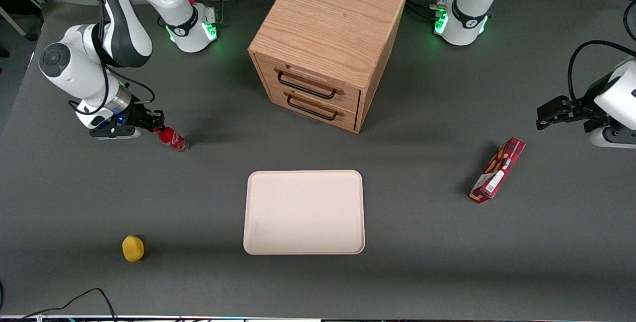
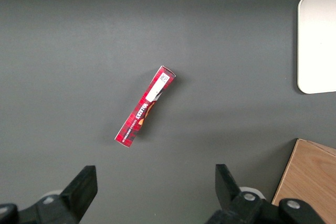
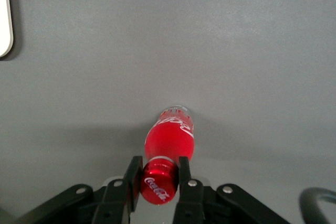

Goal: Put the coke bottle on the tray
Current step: 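Carry the held bottle over to the cream tray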

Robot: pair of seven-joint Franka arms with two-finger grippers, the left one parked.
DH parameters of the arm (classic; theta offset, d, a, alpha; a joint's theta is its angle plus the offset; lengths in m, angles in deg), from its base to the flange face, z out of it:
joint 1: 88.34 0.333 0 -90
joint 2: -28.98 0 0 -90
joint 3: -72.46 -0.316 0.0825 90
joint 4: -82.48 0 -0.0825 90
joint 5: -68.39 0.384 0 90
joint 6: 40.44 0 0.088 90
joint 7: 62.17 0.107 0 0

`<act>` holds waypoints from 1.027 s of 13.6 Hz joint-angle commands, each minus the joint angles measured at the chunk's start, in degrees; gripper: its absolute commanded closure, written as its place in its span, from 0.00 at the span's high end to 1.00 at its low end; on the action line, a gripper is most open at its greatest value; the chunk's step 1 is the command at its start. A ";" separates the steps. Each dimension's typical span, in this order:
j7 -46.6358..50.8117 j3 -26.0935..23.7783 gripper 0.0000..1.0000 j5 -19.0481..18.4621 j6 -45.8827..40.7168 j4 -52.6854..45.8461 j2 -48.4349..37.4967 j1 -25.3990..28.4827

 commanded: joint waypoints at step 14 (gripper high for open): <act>27.98 -10.44 0.00 -5.43 -31.21 -77.05 44.02 13.44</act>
